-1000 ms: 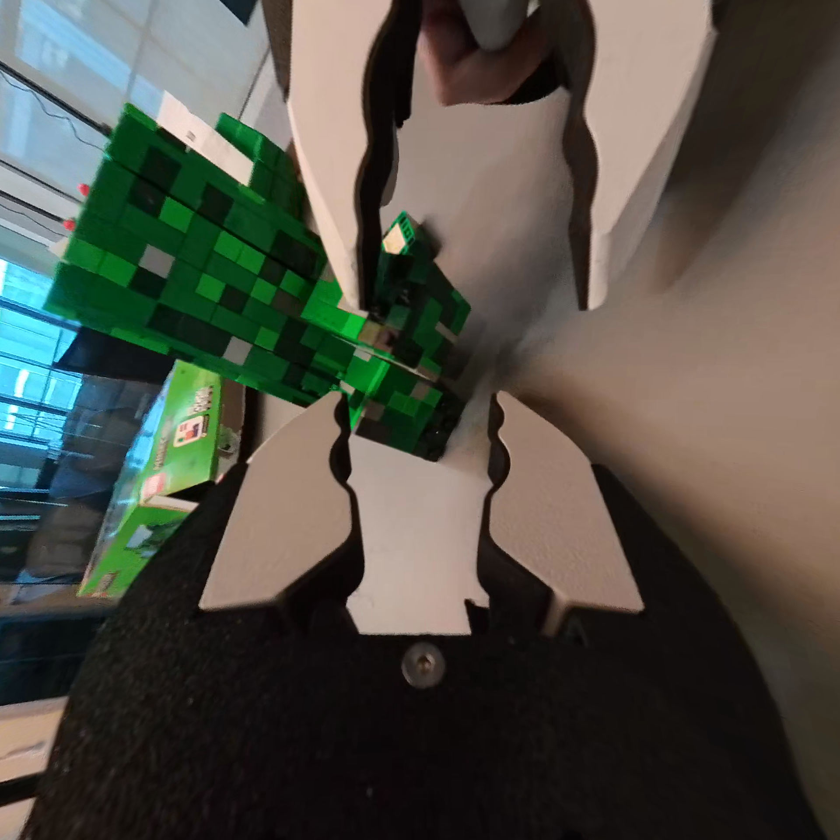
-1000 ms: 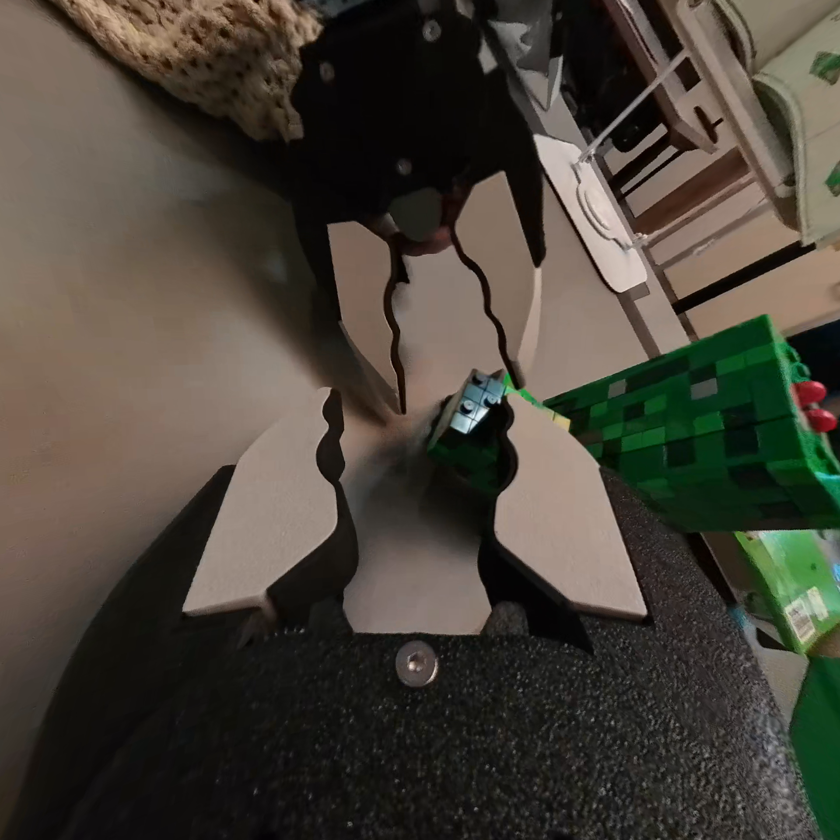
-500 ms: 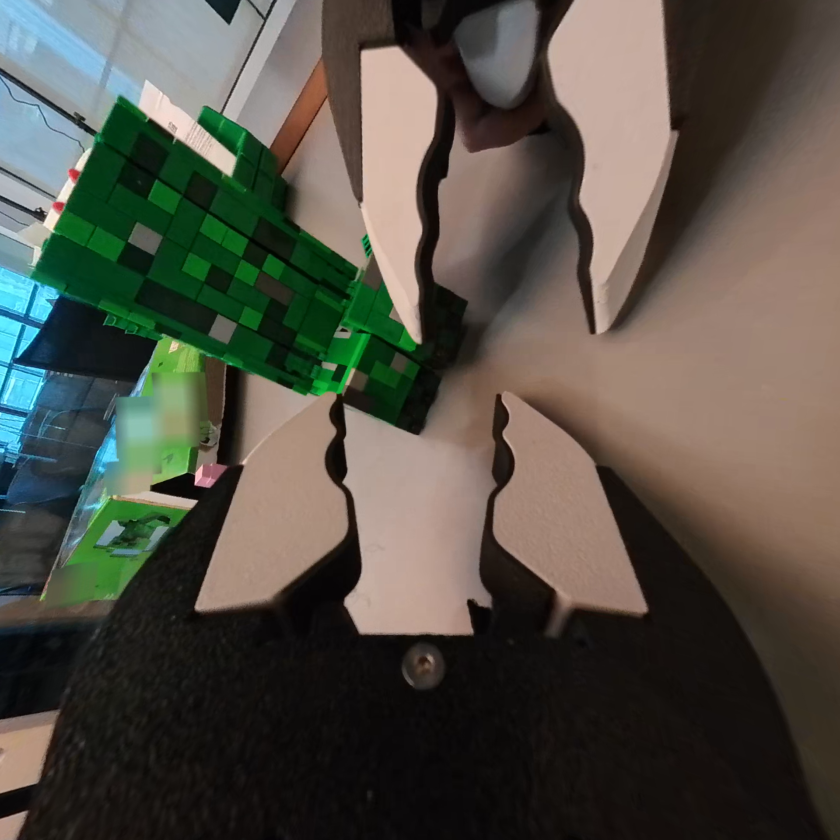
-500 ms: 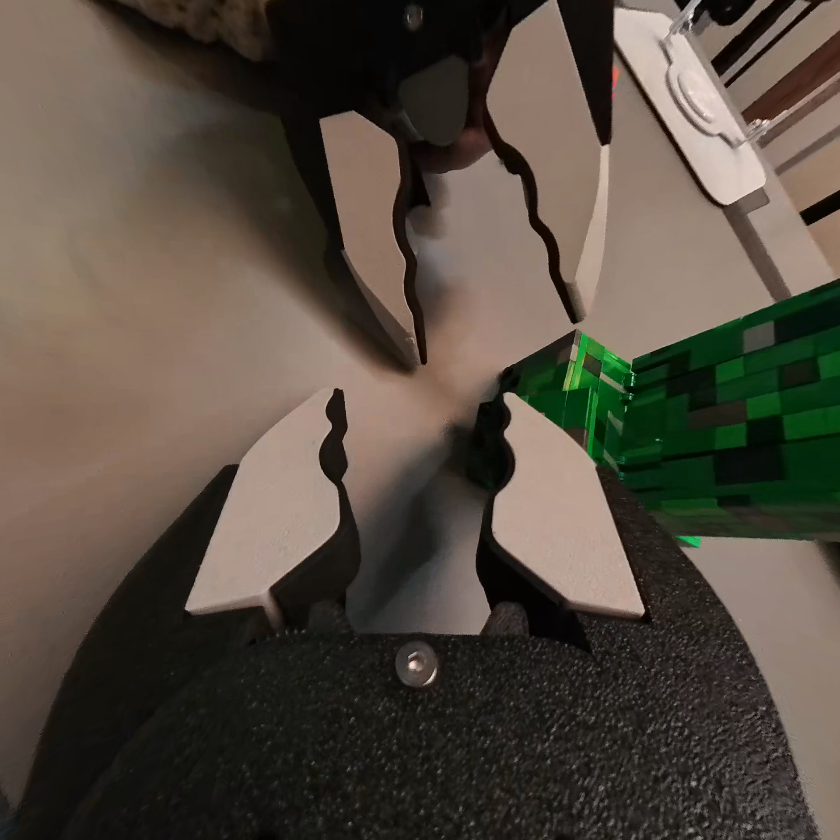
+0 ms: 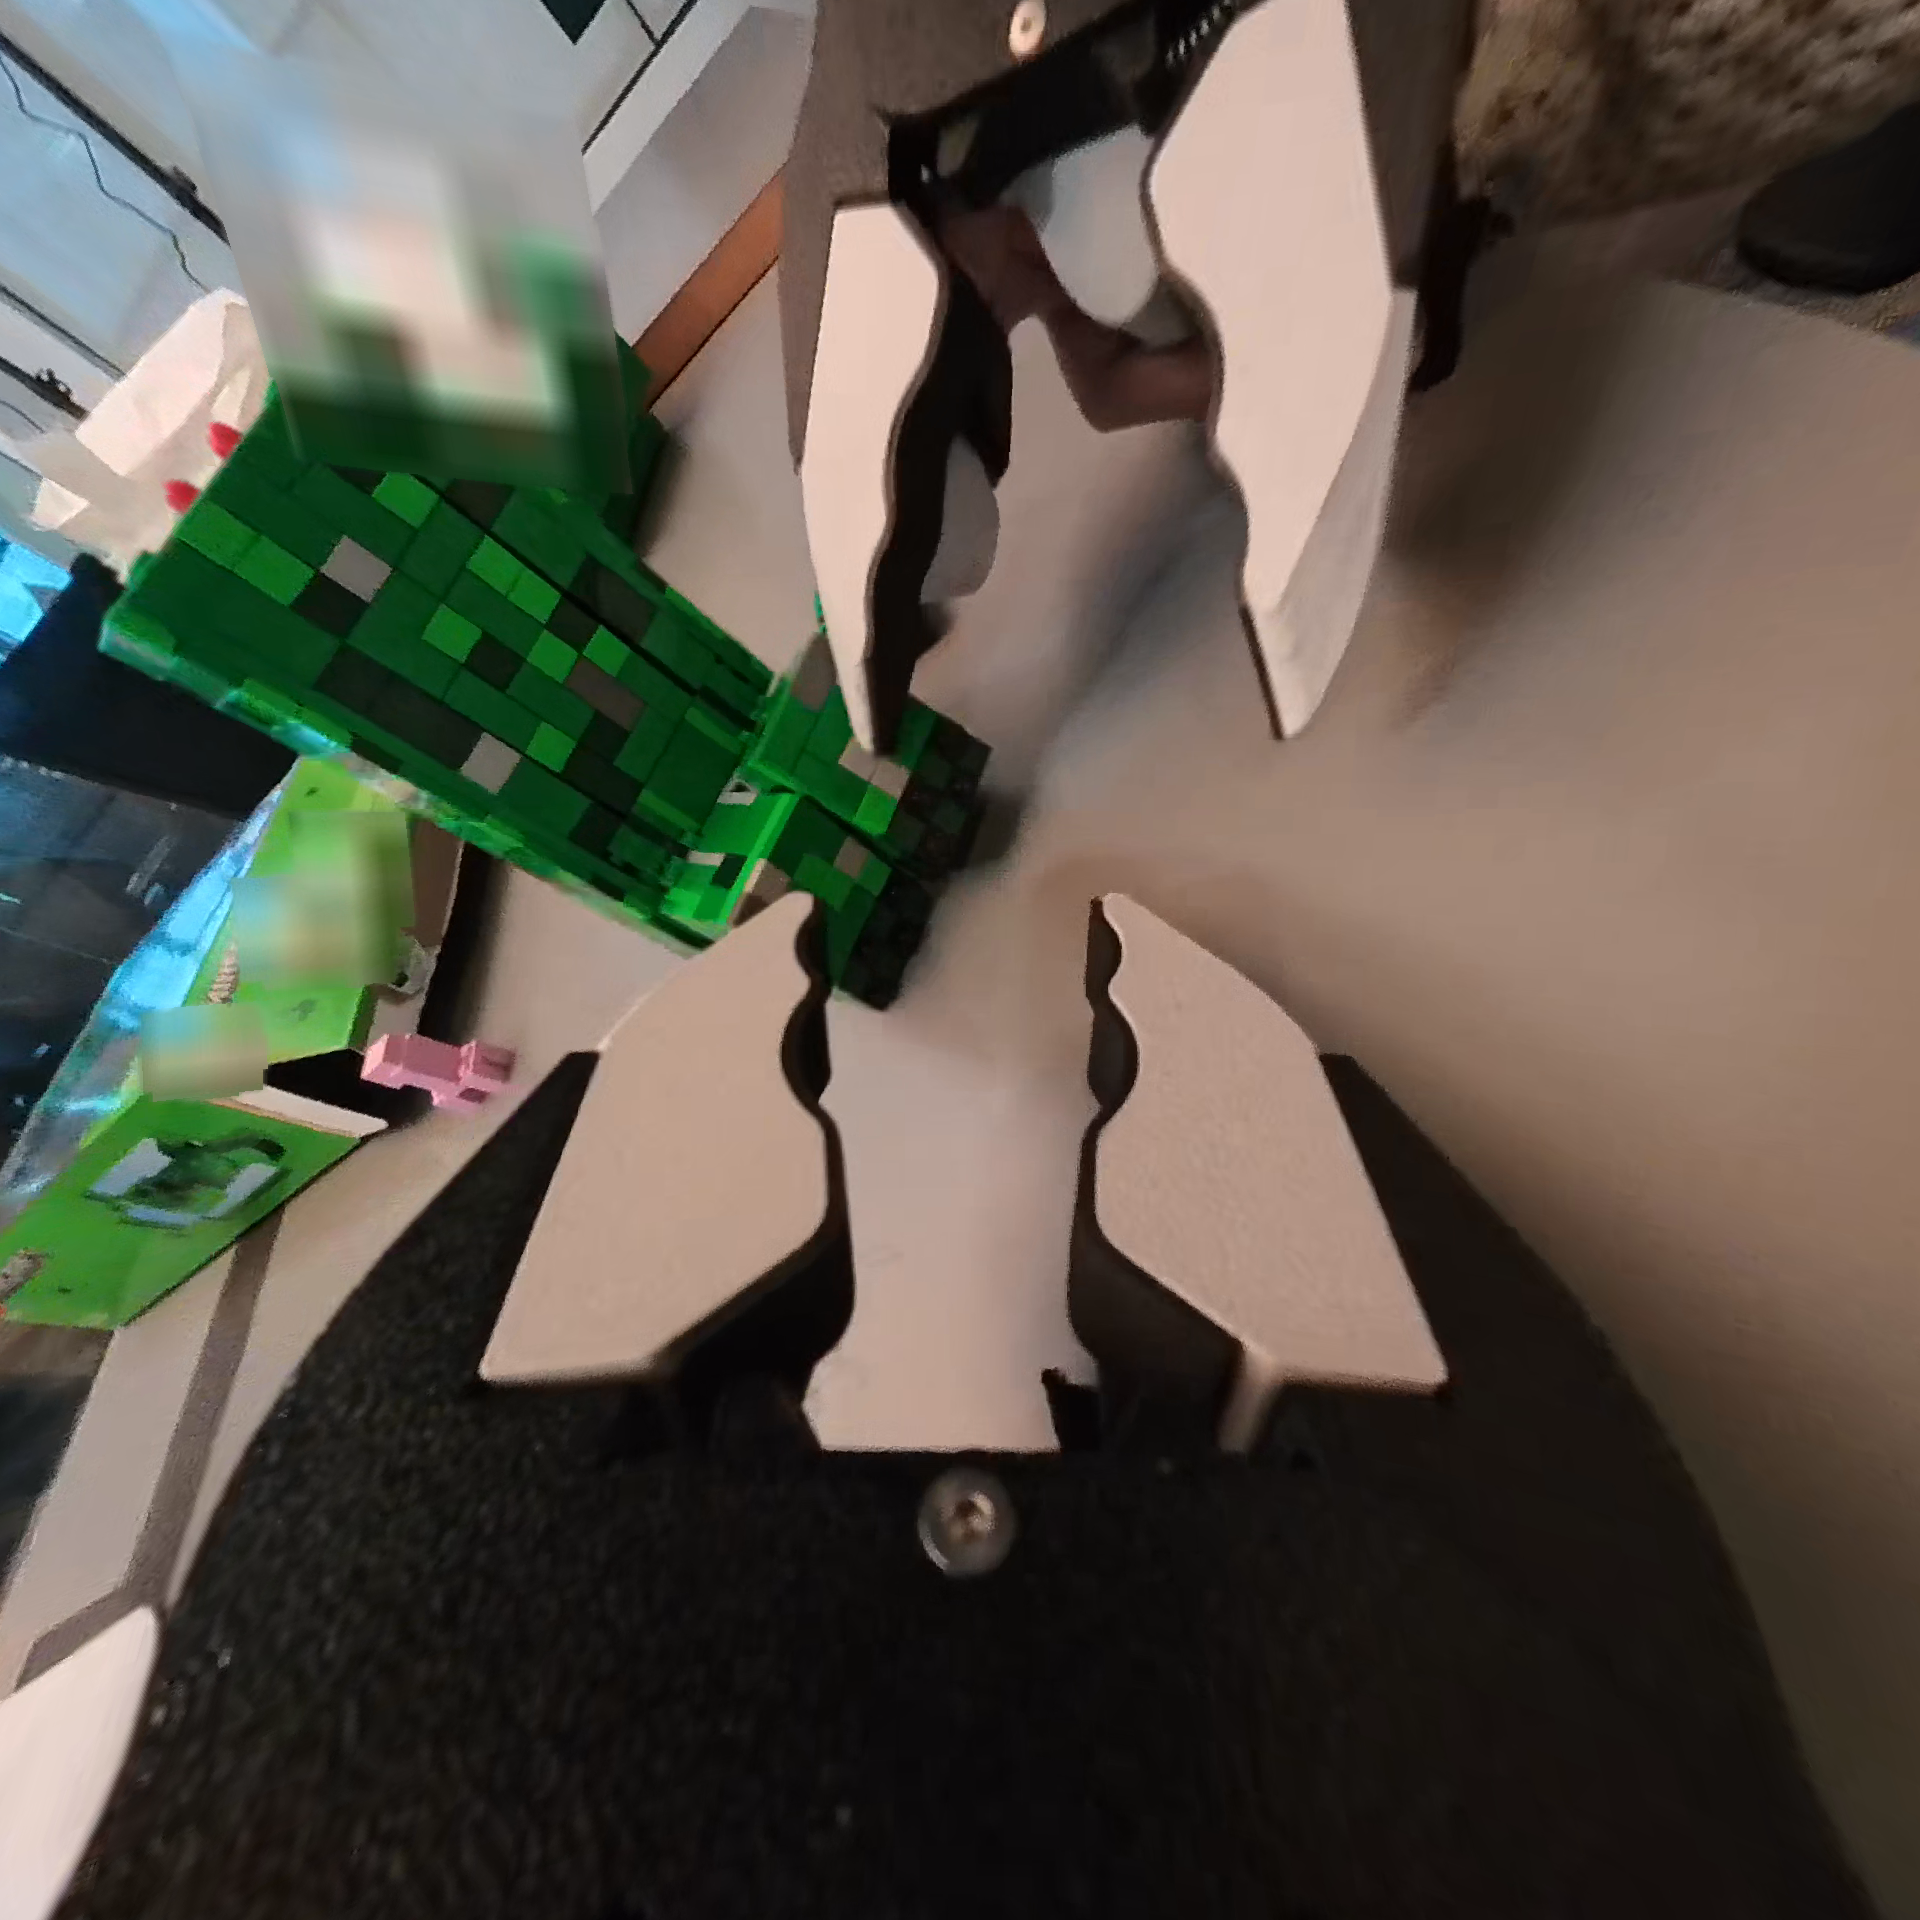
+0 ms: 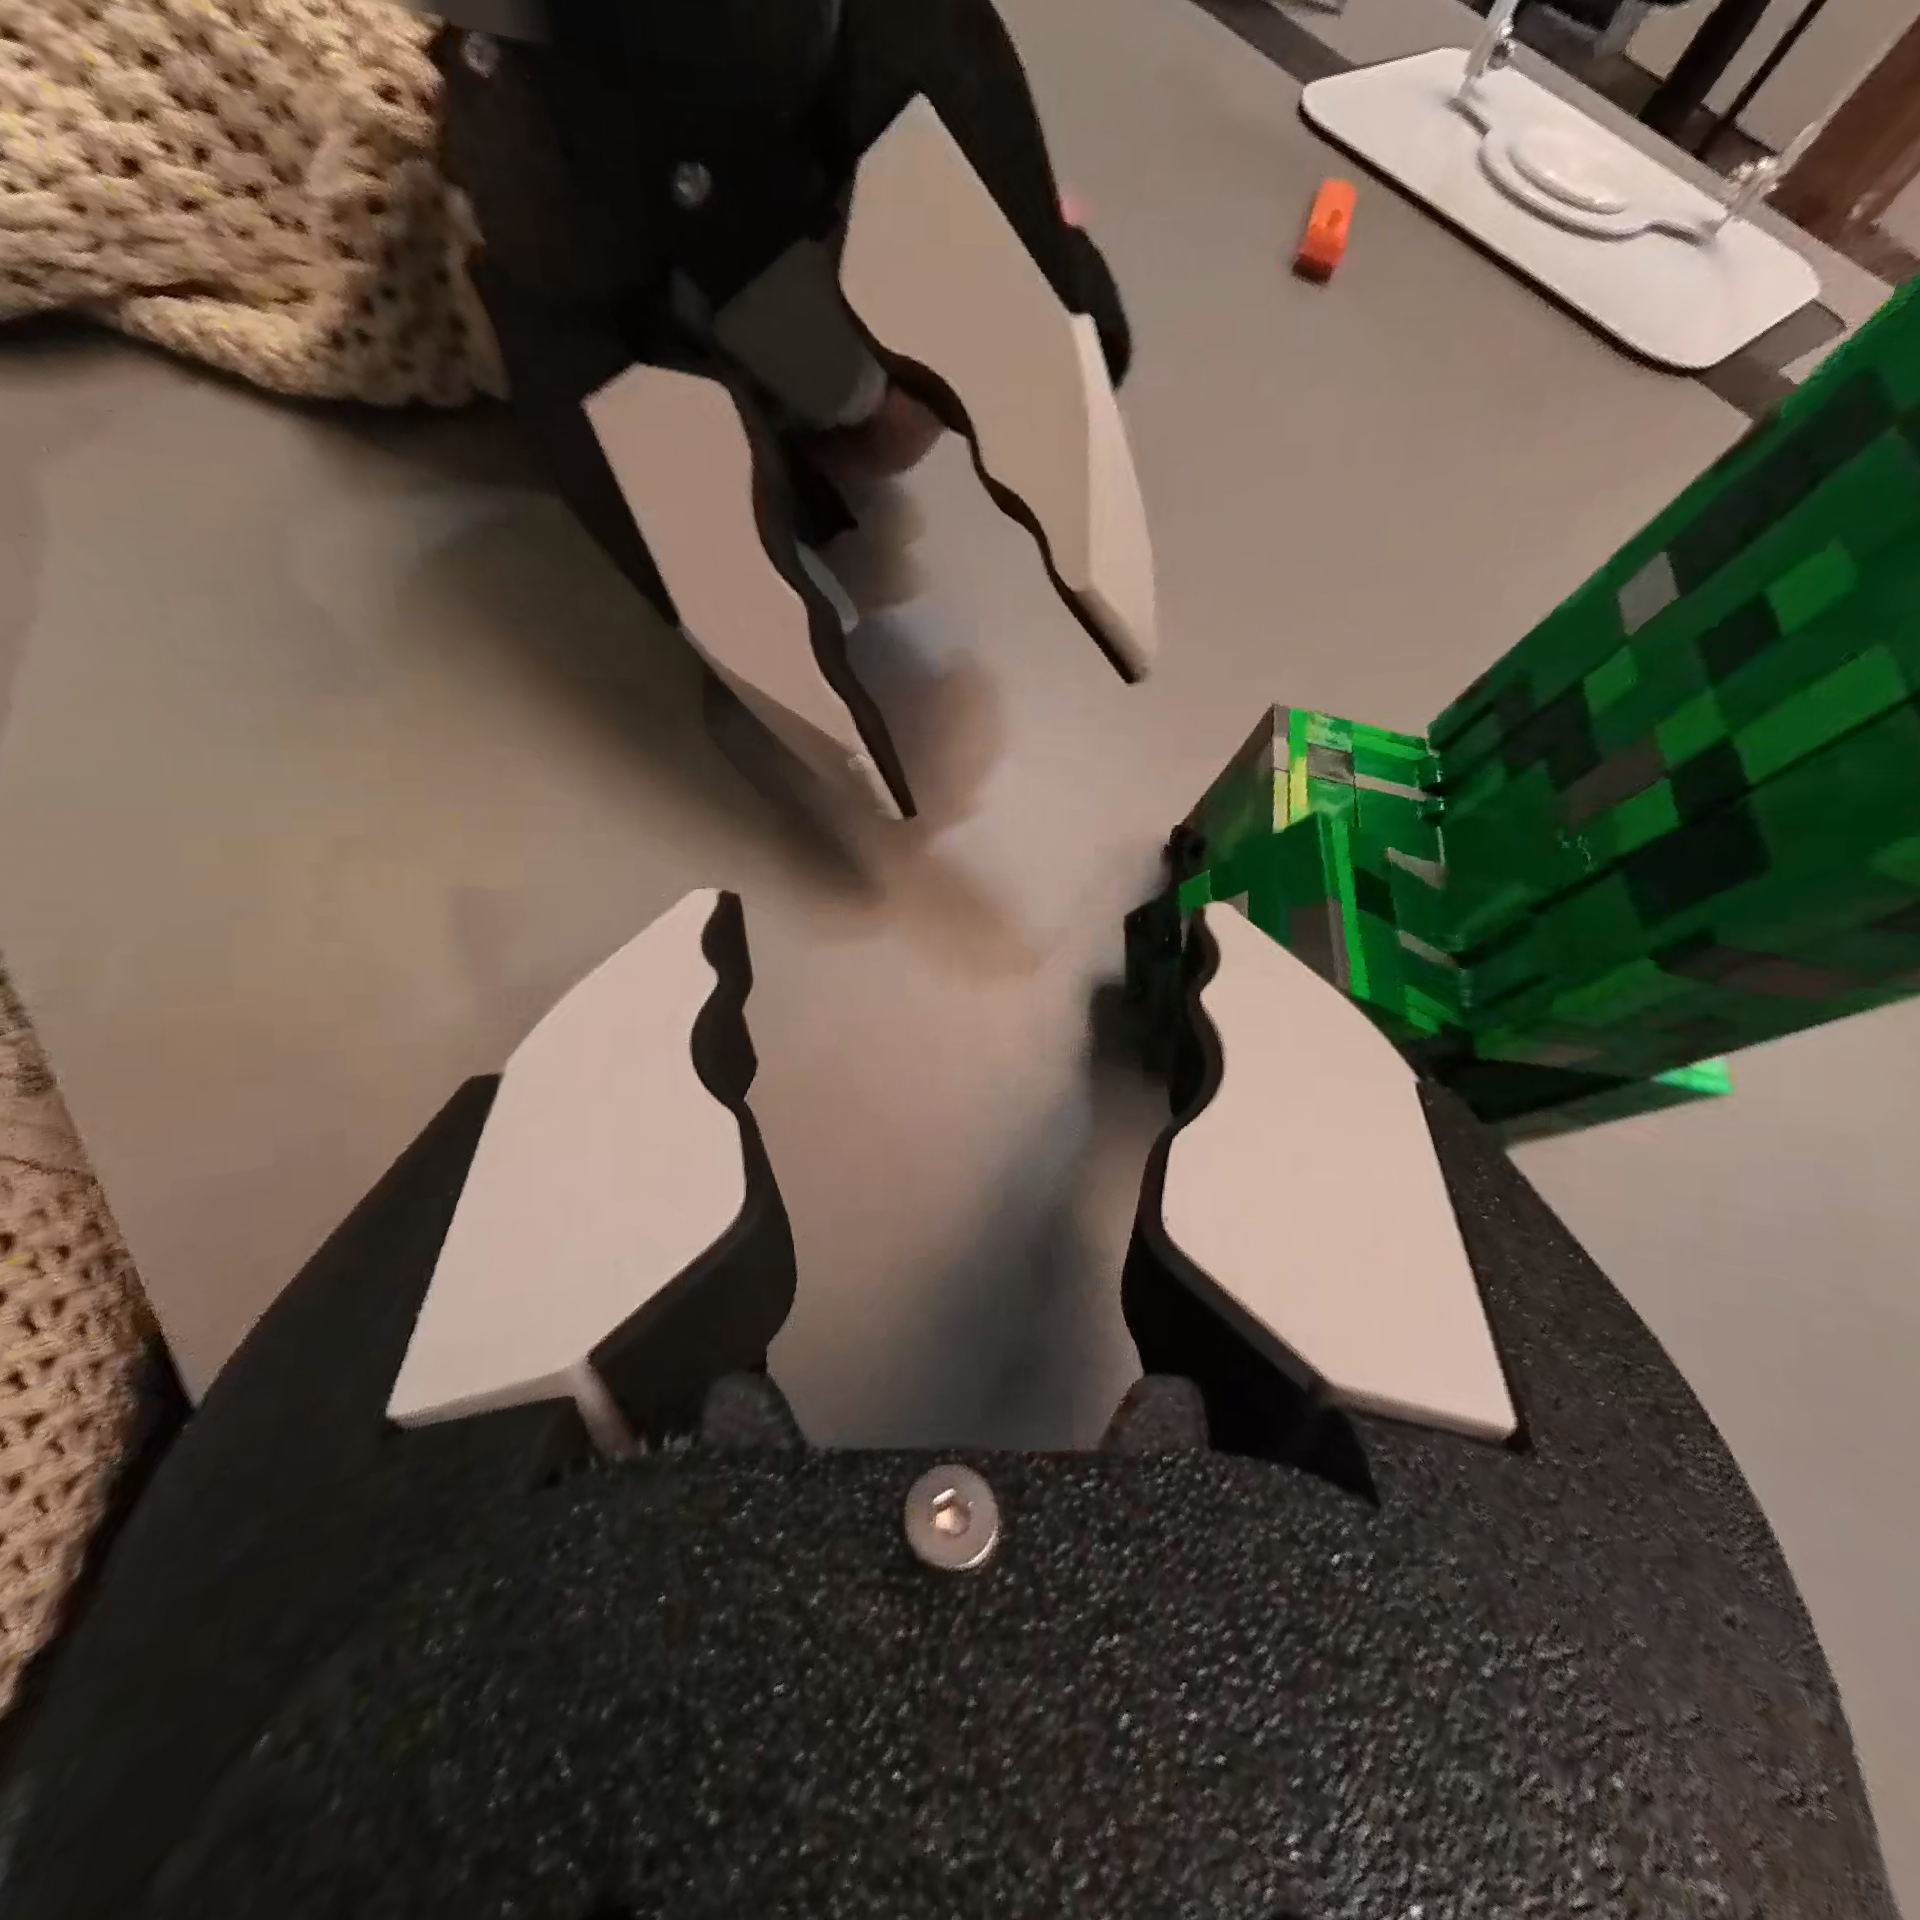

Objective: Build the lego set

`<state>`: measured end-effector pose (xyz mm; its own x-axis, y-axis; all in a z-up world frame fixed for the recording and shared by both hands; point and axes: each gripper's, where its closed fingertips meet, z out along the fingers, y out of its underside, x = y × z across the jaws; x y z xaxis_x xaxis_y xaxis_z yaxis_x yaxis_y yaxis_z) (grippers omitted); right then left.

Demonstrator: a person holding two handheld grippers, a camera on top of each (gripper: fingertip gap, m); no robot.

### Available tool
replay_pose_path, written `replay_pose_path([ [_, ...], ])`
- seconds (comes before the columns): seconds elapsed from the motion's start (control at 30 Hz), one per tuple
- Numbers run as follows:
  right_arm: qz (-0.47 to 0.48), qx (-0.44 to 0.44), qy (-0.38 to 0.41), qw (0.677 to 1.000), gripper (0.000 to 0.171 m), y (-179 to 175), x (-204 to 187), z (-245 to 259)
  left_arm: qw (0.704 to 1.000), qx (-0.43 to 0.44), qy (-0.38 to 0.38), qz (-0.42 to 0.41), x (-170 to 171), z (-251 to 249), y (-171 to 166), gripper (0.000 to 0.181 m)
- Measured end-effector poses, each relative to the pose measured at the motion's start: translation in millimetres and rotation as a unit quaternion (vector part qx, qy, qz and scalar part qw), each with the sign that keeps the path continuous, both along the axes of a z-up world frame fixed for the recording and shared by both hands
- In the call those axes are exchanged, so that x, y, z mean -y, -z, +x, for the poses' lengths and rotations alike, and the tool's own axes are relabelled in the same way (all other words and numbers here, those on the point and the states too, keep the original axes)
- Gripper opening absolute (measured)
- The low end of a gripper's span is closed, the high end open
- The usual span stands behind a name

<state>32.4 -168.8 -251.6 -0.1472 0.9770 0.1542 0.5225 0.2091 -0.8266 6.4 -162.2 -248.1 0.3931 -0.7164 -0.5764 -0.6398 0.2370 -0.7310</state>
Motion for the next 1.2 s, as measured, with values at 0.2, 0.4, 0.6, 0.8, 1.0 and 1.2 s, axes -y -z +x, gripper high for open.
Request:
replay_pose_path([
  [0.2, -0.041, -0.070, 0.022, 0.996, 0.077, -28, -16, 21, 0.999, 0.037, -0.026, -0.020, 16, 20, -9, 0.037],
  [0.4, -0.128, -0.026, 0.081, 0.988, 0.085, -12, -41, 24, 0.991, 0.068, -0.112, 0.016, 21, 13, -24, 0.032],
  [0.6, -0.161, -0.035, 0.001, 0.986, 0.084, -10, 2, 1, 0.979, 0.079, -0.185, 0.031, 17, -8, -30, 0.034],
  [0.8, -0.123, -0.064, 0.002, 0.990, 0.079, -20, 4, 16, 0.967, 0.097, -0.234, -0.023, -9, -18, -25, 0.081],
  [1.0, -0.013, -0.060, 0.196, 0.979, 0.069, -16, -91, 41, 0.938, 0.132, -0.287, -0.142, -54, -3, -1, 0.107],
  [1.2, -0.016, -0.007, 0.188, 0.982, 0.060, 1, -112, 26, 0.931, 0.136, -0.309, -0.137, -52, -6, 1, 0.101],
])
